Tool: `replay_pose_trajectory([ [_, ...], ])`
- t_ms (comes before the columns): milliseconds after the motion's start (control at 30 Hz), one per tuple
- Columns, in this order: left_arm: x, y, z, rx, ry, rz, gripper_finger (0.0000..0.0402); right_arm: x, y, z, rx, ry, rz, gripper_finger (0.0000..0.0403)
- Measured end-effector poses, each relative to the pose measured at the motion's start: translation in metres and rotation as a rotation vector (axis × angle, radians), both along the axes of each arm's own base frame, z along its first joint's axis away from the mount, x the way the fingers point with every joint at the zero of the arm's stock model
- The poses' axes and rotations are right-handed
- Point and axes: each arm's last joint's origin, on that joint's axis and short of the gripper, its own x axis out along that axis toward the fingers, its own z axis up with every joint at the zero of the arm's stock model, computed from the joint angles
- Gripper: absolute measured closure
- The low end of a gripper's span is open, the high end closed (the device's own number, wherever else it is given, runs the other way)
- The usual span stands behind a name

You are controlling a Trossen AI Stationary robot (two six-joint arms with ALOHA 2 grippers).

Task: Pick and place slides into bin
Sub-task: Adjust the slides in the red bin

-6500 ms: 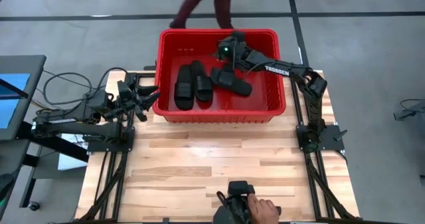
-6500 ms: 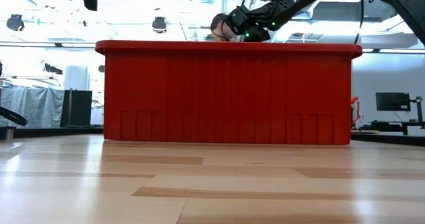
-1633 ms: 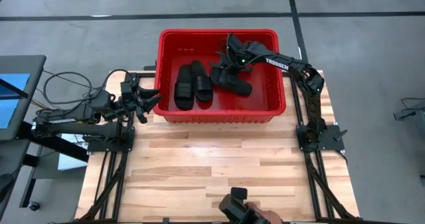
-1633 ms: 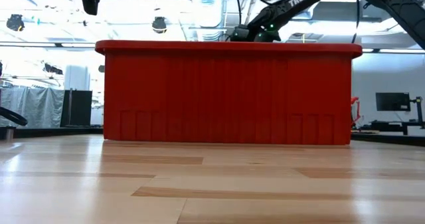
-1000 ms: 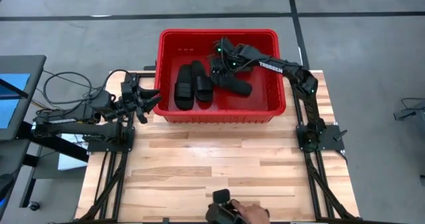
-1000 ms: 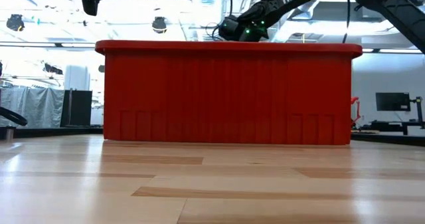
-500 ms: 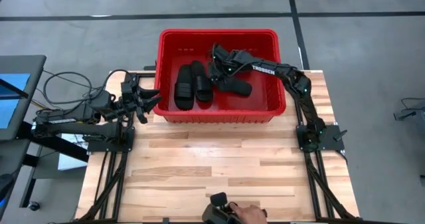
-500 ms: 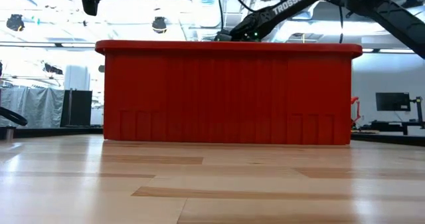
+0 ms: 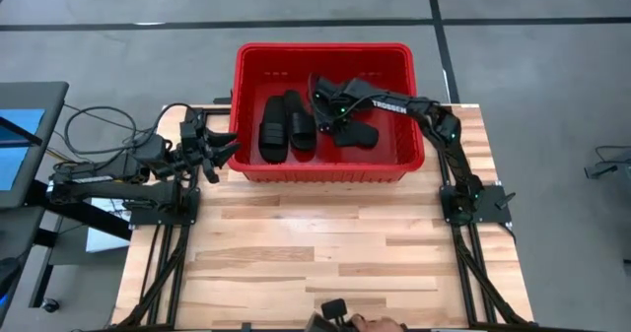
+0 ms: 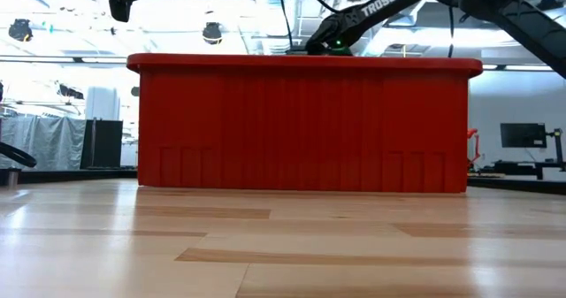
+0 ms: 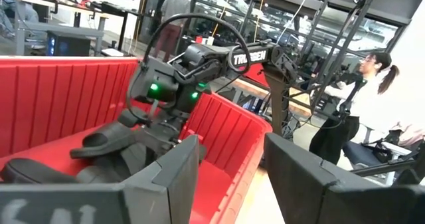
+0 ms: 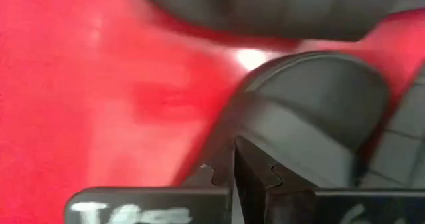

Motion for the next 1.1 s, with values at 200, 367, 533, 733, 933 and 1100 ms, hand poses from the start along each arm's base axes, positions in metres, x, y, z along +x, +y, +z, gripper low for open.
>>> replay_pose_trajectory([
  [200, 0.000, 0.000, 0.000, -0.010, -0.004, -0.001, 0.0239, -0.002, 0.014, -0.002, 0.042, 0.076, 0.030, 0.0403],
  [367, 0.000, 0.000, 0.000, -0.020, -0.007, -0.005, 0.0239, 0.000, 0.023, 0.005, 0.040, 0.071, 0.073, 0.0403],
  [533, 0.000, 0.000, -0.001, -0.020, -0.002, -0.019, 0.0239, 0.004, 0.023, 0.038, -0.072, -0.106, 0.100, 0.0403],
  [733, 0.000, 0.000, -0.002, -0.021, 0.011, -0.018, 0.0239, 0.002, 0.008, 0.044, -0.132, -0.155, 0.125, 0.0403],
  [933, 0.000, 0.000, -0.003, -0.022, 0.020, -0.018, 0.0239, 0.006, -0.006, 0.021, -0.140, -0.128, 0.122, 0.0403],
  [1100, 0.000, 0.000, -0.003, -0.022, 0.020, -0.018, 0.0239, 0.010, -0.008, 0.016, -0.156, -0.134, 0.153, 0.0403],
])
